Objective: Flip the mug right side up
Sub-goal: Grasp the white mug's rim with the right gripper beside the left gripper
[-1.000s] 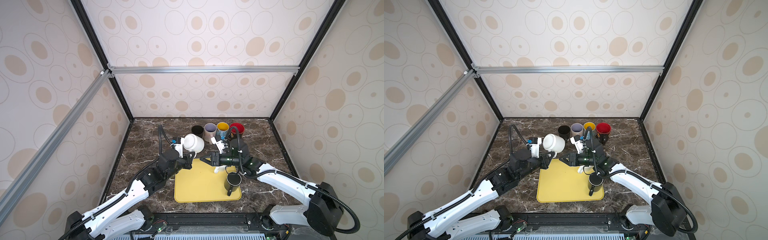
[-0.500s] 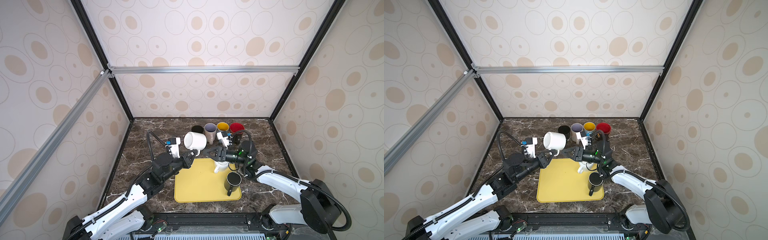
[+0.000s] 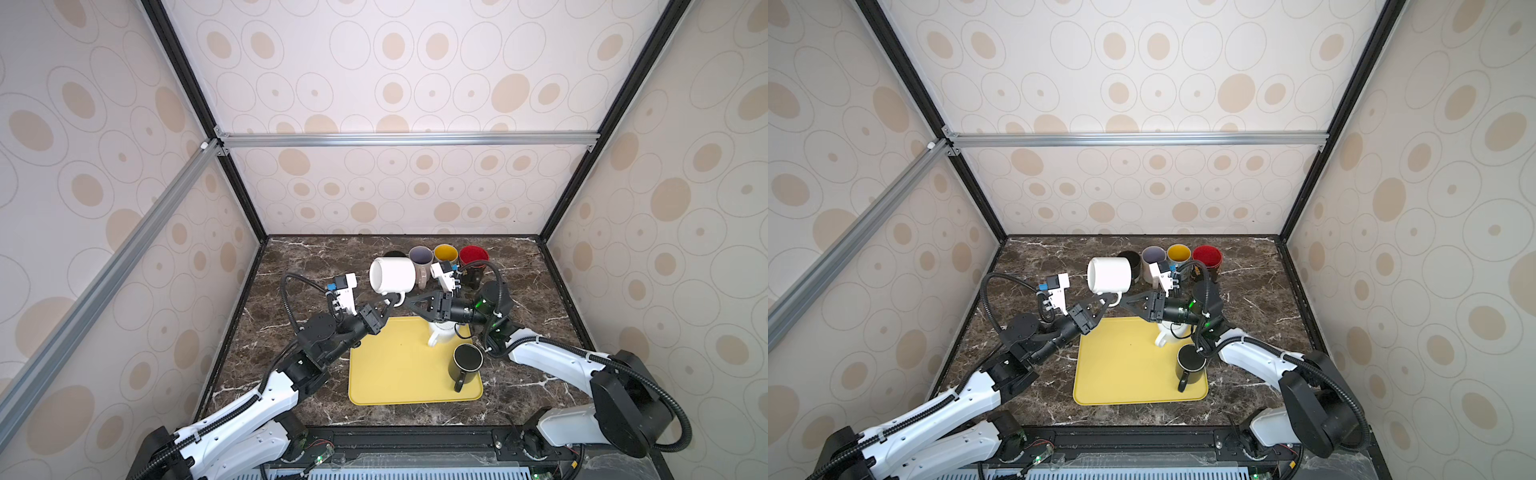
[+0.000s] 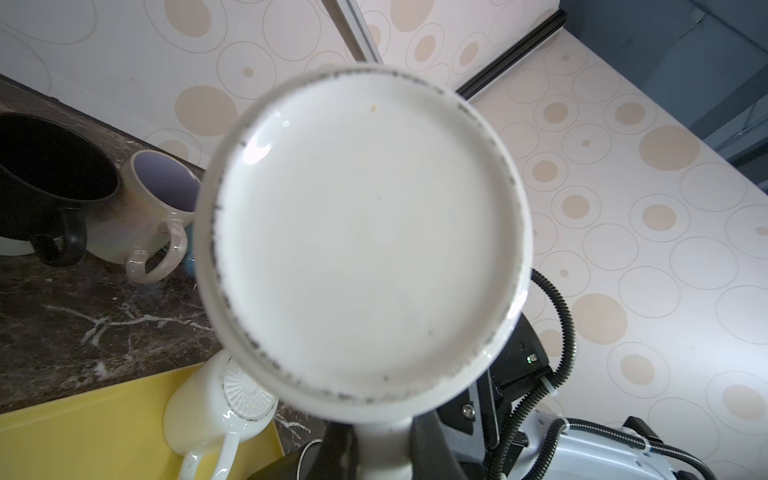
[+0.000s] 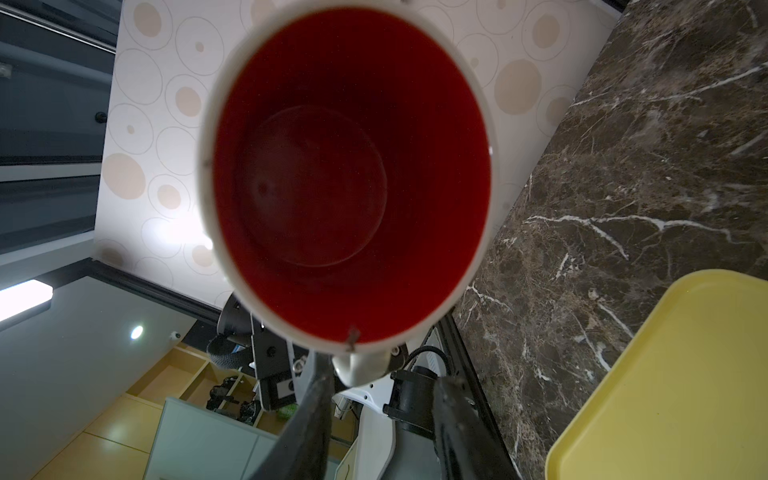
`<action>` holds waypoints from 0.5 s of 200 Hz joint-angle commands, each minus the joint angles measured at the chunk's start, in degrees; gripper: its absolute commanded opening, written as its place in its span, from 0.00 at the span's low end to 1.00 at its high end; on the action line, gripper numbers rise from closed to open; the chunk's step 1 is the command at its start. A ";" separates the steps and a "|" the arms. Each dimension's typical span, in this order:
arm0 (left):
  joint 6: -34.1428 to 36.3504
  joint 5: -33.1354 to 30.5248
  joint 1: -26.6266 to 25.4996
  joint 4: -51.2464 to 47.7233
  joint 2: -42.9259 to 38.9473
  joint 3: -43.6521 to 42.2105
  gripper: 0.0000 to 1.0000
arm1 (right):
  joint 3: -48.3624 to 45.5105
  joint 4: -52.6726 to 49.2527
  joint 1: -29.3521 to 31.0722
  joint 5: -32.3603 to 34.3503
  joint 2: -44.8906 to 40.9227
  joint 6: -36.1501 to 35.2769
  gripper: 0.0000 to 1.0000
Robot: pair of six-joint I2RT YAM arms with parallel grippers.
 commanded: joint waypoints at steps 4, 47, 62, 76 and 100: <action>-2.11 2.87 0.61 12.49 0.33 0.32 0.00 | 1.78 8.80 -0.12 -0.58 2.01 4.80 0.41; -3.07 3.96 0.67 15.49 0.77 -0.85 0.00 | 3.89 16.11 -0.09 -0.30 5.33 9.65 0.33; -3.16 4.38 0.59 15.96 1.11 -0.84 0.00 | 5.02 17.85 0.08 -0.30 6.44 11.07 0.30; -3.33 4.70 0.65 16.54 1.38 -1.07 0.00 | 6.07 18.53 0.51 -0.38 7.19 11.81 0.28; -3.91 5.96 0.60 17.74 2.70 -0.99 0.00 | 7.93 18.42 1.74 -0.58 7.95 11.64 0.28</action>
